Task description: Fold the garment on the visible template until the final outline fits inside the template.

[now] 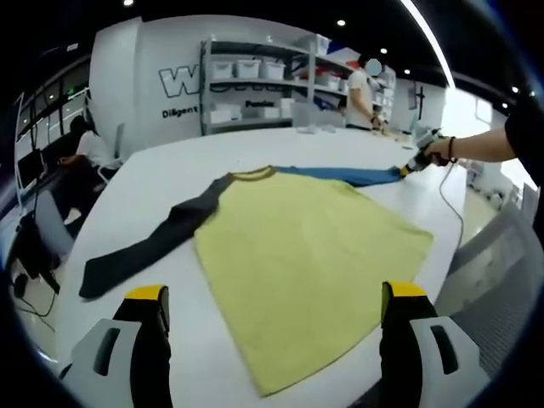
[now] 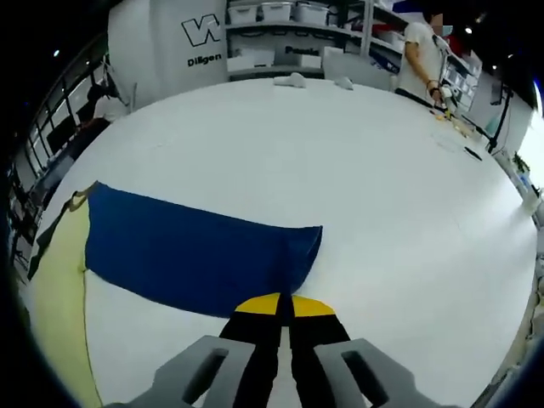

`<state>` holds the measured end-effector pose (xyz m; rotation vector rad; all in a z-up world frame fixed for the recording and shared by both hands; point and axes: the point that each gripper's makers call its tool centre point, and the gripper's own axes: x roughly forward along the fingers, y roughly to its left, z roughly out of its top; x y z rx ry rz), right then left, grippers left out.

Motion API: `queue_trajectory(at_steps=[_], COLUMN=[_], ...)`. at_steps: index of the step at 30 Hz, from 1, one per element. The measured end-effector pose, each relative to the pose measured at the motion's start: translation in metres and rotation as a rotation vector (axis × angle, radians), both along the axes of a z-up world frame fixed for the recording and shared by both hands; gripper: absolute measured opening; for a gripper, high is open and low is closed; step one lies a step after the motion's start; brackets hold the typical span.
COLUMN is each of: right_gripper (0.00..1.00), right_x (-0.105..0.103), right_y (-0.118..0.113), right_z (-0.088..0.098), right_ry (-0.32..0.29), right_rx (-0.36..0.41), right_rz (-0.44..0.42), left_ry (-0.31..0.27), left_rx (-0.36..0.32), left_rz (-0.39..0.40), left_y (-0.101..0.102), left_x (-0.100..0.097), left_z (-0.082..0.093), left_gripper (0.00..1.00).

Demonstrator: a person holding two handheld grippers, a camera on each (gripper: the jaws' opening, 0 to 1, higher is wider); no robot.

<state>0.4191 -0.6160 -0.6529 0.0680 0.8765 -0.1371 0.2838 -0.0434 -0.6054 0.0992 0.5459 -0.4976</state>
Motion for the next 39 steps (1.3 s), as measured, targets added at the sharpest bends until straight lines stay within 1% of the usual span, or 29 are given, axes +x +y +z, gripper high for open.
queue_trajectory(at_steps=[1, 2, 5, 8, 9, 11, 14, 15, 19, 21, 23, 25, 28, 30, 31, 33, 35, 39], right_gripper=[0.0, 0.0, 0.0, 0.0, 0.0, 0.0, 0.0, 0.0, 0.0, 0.0, 0.0, 0.0, 0.0, 0.0, 0.0, 0.0, 0.0, 0.0], right_x=[0.0, 0.001, 0.019, 0.029, 0.03, 0.034, 0.041, 0.042, 0.047, 0.052, 0.055, 0.06, 0.066, 0.068, 0.07, 0.073, 0.073, 0.074], right_y=[0.001, 0.003, 0.001, 0.012, 0.015, 0.021, 0.031, 0.038, 0.06, 0.069, 0.077, 0.086, 0.104, 0.12, 0.124, 0.133, 0.146, 0.168], right_z=[0.001, 0.004, 0.01, 0.02, 0.022, 0.027, 0.031, 0.034, 0.04, 0.042, 0.043, 0.045, 0.049, 0.052, 0.053, 0.056, 0.057, 0.062], right_ry=[0.002, 0.007, -0.035, -0.068, -0.071, -0.076, -0.073, -0.08, -0.091, -0.095, -0.095, -0.094, -0.107, -0.112, -0.115, -0.125, -0.12, -0.127], right_rx=[0.006, 0.029, 0.105, 0.191, 0.198, 0.198, 0.168, 0.162, 0.18, 0.178, 0.177, 0.183, 0.197, 0.211, 0.212, 0.193, 0.179, 0.183], right_rz=[-0.004, -0.019, -0.029, -0.054, -0.048, -0.037, 0.016, 0.031, 0.064, 0.085, 0.091, 0.095, 0.123, 0.149, 0.156, 0.187, 0.221, 0.27], left_ry=[0.002, 0.002, 0.014, 0.013, 0.015, 0.013, 0.01, 0.008, 0.011, 0.008, 0.009, 0.022, 0.025, 0.026, 0.025, 0.023, 0.022, 0.026], left_rx=[0.001, 0.0, -0.021, -0.016, -0.01, -0.011, -0.02, -0.02, -0.018, -0.022, -0.025, -0.025, -0.018, -0.016, -0.016, -0.019, -0.023, -0.017], left_rz=[0.0, 0.0, -0.001, -0.017, -0.019, -0.019, -0.016, -0.016, -0.021, -0.018, -0.018, -0.023, -0.038, -0.044, -0.045, -0.042, -0.042, -0.049], left_y=[0.0, 0.0, -0.004, -0.008, -0.008, -0.008, -0.008, -0.008, -0.008, -0.008, -0.008, -0.01, -0.013, -0.014, -0.014, -0.014, -0.014, -0.015], left_x=[0.0, 0.0, -0.002, -0.003, -0.004, -0.003, -0.003, -0.003, -0.003, -0.003, -0.003, -0.005, -0.006, -0.007, -0.007, -0.007, -0.007, -0.007], left_z=[0.0, 0.0, 0.001, 0.001, 0.0, 0.001, 0.002, 0.002, 0.002, 0.002, 0.003, 0.001, 0.0, 0.0, 0.0, 0.0, 0.001, 0.0], left_gripper=[0.99, 0.99, 0.99, 0.99, 0.99, 0.99, 0.99, 0.99, 0.99, 0.99, 0.99, 0.99, 0.99, 0.99, 0.99, 0.99, 0.99, 0.99])
